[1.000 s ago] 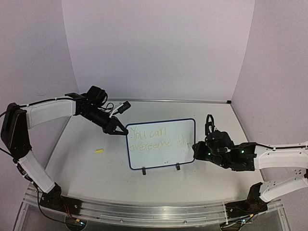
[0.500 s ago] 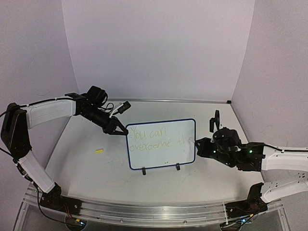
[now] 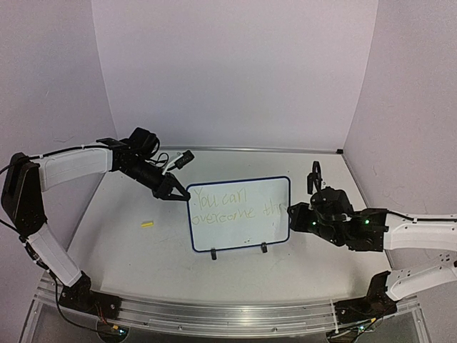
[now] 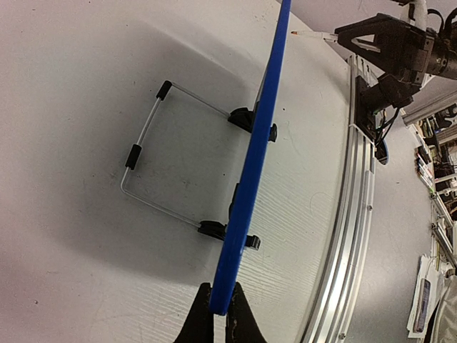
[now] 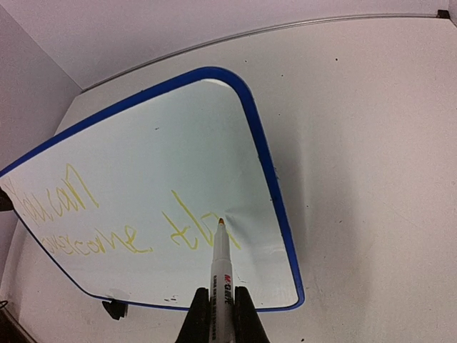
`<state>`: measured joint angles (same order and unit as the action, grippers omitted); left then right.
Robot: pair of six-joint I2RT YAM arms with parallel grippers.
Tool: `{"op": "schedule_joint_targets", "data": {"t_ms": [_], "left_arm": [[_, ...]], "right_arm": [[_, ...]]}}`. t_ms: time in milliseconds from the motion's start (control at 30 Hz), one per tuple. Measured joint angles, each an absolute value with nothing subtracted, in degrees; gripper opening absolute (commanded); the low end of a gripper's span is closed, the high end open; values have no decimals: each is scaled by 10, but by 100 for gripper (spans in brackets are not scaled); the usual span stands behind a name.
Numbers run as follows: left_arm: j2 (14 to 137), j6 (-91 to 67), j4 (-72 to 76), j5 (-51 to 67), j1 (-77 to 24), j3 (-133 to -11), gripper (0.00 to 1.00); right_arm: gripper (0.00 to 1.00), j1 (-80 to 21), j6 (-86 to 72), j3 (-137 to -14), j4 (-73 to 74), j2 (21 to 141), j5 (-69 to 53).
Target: Write a sentence on the whiteboard
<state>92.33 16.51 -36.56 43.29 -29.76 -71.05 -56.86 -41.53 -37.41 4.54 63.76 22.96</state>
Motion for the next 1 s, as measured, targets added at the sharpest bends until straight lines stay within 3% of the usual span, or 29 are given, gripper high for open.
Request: {"op": "schedule_joint_targets", "data": {"t_ms": [1000], "left_arm": [[923, 165, -365, 433, -297, -710, 0]], "right_arm": [[0, -565, -448, -359, 50, 661, 226]]}}
